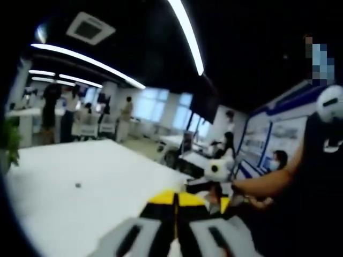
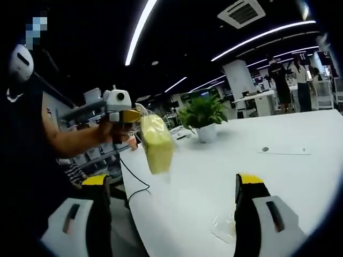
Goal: Compare the silicone blocks by pressing each to a similar depth, holding the contact briefly, and releasing to observe deformation and rebound differences across the visible hardness samples.
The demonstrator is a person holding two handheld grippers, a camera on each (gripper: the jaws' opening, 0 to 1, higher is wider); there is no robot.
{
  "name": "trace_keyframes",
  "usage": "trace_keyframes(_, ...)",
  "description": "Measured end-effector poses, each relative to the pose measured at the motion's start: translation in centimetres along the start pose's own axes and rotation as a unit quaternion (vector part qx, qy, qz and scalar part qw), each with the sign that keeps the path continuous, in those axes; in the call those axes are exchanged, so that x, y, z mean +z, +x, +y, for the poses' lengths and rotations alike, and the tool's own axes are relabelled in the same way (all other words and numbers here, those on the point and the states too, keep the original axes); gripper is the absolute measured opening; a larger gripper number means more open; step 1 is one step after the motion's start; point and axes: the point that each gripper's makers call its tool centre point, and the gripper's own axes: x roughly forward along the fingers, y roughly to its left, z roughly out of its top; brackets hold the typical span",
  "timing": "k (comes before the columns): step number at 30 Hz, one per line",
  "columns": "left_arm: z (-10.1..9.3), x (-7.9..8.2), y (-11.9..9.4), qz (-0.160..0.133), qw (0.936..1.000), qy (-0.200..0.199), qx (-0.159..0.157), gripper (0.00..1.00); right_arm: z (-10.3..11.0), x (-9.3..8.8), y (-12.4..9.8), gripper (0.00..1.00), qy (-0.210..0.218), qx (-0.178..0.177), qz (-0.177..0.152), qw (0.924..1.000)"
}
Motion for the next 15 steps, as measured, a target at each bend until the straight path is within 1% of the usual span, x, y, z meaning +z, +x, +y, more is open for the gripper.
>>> trace_keyframes(2,-0.3,0.3,0.0,-0.003,1.0,-0.001,-0.005,0.0,0.4,0.4,0.2,0.89,-0.001,0.008,-0.003,1.0)
trace_keyframes(3,-0.4,0.3,0.0,-0.004,1.0,-0.001,-0.006,0.0,0.8,0.7,0.5,0.87,-0.001,0.018,-0.004,0.9998)
trace_keyframes(4,-1.0,0.8,0.1,-0.006,0.9998,-0.004,-0.016,0.0,1.3,1.0,0.7,0.87,0.0,0.028,-0.005,0.9996)
trace_keyframes(5,-1.2,0.9,0.1,-0.006,0.9998,-0.005,-0.02,0.0,1.5,1.2,1.0,0.87,-0.004,0.03,-0.008,0.9995)
trace_keyframes(10,-1.9,1.5,0.3,-0.014,0.9995,-0.003,-0.029,0.0,2.6,1.6,2.1,0.84,-0.004,0.05,-0.012,0.9987)
trace_keyframes(13,-2.4,1.6,0.7,-0.013,0.9993,-0.002,-0.035,0.0,3.1,2.1,2.4,0.78,-0.004,0.061,-0.023,0.9979)
trace_keyframes(15,-2.7,1.7,0.8,-0.016,0.9991,-0.006,-0.04,0.0,3.4,2.4,2.9,0.74,-0.012,0.063,-0.027,0.9976)
